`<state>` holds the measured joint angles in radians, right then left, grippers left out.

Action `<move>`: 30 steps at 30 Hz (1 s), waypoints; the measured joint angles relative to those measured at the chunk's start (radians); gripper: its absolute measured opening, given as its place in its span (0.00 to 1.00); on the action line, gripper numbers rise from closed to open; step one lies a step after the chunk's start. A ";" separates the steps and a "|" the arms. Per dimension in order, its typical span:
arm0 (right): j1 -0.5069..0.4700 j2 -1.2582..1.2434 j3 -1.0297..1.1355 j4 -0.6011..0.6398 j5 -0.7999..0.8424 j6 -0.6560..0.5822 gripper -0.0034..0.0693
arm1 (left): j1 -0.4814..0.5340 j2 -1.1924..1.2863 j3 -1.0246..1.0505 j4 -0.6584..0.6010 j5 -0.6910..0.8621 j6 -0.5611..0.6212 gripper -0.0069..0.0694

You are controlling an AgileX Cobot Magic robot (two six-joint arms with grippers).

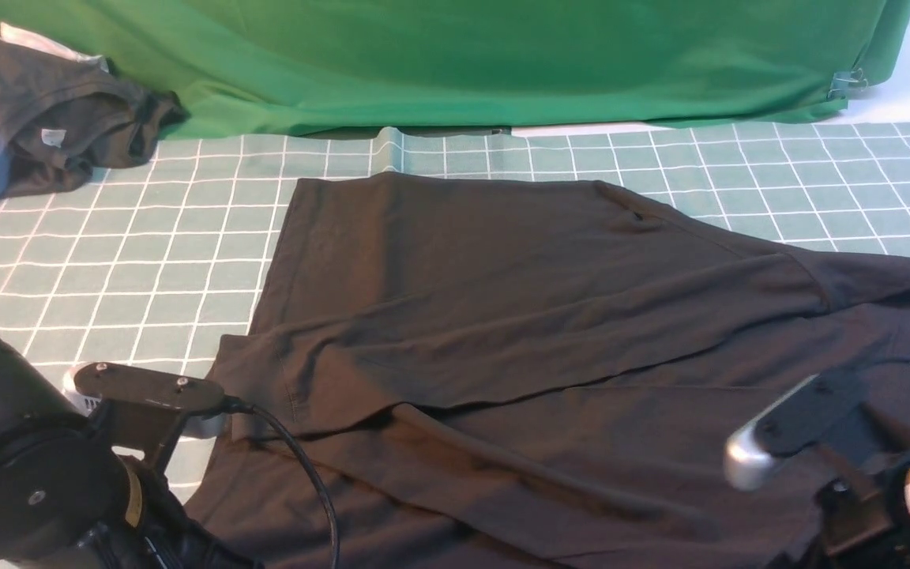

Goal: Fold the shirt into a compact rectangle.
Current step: 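Grasp the near edge of the shirt at its hem and shoulder corners, then fold the black garment in half by bringing its near edge over to the far edge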

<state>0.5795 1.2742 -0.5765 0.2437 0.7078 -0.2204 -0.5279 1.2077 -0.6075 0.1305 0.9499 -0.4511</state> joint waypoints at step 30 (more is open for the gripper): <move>0.021 0.122 -0.036 -0.142 -0.093 0.027 0.09 | 0.000 0.000 -0.151 0.018 0.021 -0.076 0.11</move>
<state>0.6008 1.3963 -0.6130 0.1014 0.6149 -0.1931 -0.5279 1.2076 -0.7580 0.1487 0.9711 -0.5270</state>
